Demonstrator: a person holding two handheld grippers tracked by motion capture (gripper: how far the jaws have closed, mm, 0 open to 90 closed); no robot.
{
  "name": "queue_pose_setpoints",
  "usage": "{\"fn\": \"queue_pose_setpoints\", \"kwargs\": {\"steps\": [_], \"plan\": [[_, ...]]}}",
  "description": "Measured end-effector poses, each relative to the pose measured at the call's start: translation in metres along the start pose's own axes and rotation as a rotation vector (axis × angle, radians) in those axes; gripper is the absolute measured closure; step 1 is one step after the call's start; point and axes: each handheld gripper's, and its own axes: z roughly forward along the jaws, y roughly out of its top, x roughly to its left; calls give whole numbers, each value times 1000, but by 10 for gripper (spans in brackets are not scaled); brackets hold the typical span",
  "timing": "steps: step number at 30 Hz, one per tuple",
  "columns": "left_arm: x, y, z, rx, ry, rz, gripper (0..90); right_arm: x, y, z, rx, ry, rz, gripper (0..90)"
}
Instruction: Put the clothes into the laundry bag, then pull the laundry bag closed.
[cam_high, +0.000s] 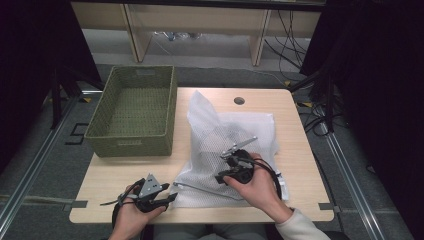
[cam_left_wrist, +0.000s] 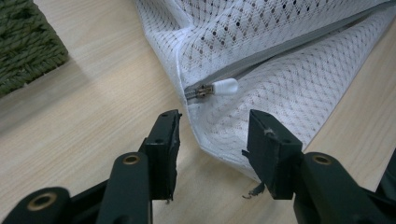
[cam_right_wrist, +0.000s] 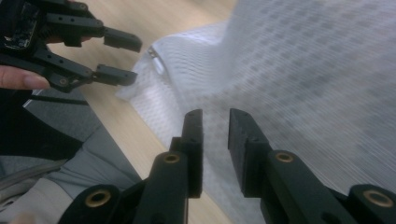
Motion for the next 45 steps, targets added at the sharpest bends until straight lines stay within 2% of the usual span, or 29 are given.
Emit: {"fn": "queue_pose_setpoints", "kwargs": {"steps": [3, 4, 6, 7, 8, 9, 10, 11, 12, 14, 16, 18, 19, 20, 23, 24, 26, 29, 31, 32, 33, 34, 35, 36, 38, 40, 42, 43, 45], "plan": [[0, 2, -1, 7, 5, 15, 515, 3, 6, 9, -4, 18, -28, 767], [2, 2, -1, 8, 8, 49, 511, 7, 10, 16, 13, 29, -21, 767], [3, 3, -2, 22, 2, 70, 504, 8, 11, 19, 12, 33, -19, 766], [2, 3, -1, 15, 12, 66, 494, 9, 13, 22, 19, 31, -18, 764], [-3, 1, 1, 7, 0, 5, 475, 10, 15, 27, 21, 36, -22, 761], [-2, 1, 1, 11, 2, 17, 465, 8, 15, 29, 15, 38, -51, 760], [-2, 1, 1, 11, 2, 17, 455, 8, 15, 29, 15, 38, -51, 760], [-1, 2, 1, 9, 3, 42, 446, 11, 16, 30, 25, 45, -18, 755], [-3, 3, 1, 7, 6, 20, 437, 10, 16, 30, 19, 42, -32, 756], [-2, 3, 1, 8, 9, 20, 427, 9, 16, 30, 14, 41, -27, 756], [0, 5, -1, 9, 13, 66, 413, 9, 16, 29, 14, 40, -11, 753], [1, 5, -1, 7, 15, 73, 408, 9, 16, 28, 5, 38, -13, 752], [1, 5, -1, 7, 15, 73, 405, 9, 16, 28, 5, 38, -13, 752], [-3, 4, 0, -13, 11, 32, 404, 9, 17, 29, 1, 41, -23, 751], [-4, 4, -1, 4, 18, 25, 400, 11, 17, 31, 8, 41, -19, 751], [-2, 4, -1, 1, 33, 60, 398, 12, 17, 32, 9, 48, -24, 751], [-2, 3, -1, -5, 38, 51, 391, 15, 18, 38, 12, 57, -58, 750], [-2, 3, -1, 7, 37, 52, 386, 18, 17, 41, 36, 61, -43, 748], [0, 3, 0, -3, 48, 75, 380, 19, 17, 45, 51, 67, -33, 747], [-3, 3, 0, 5, 28, 41, 380, 17, 17, 48, 47, 66, -55, 746], [-1, 4, -1, 18, 24, 66, 376, 18, 16, 50, 52, 69, -33, 745], [-2, 4, 0, 8, 37, 65, 376, 18, 16, 50, 52, 69, -33, 745], [-4, 4, -1, 27, 41, 51, 375, 17, 16, 51, 53, 63, -46, 745], [-6, 4, 0, 21, 24, 23, 371, 19, 17, 52, 57, 66, -32, 743], [-7, 4, 1, 12, 8, 9, 369, 20, 18, 56, 61, 63, -39, 742], [-6, 4, 1, 21, 8, 23, 369, 20, 19, 60, 64, 53, -42, 740], [-9, 1, 2, 10, -2, 1, 369, 21, 20, 65, 63, 55, -36, 741], [-8, 2, 0, 36, -6, 34, 368, 22, 20, 67, 66, 50, -33, 740], [-10, 2, 2, 23, -11, 13, 367, 24, 21, 71, 71, 51, -41, 738]]}}
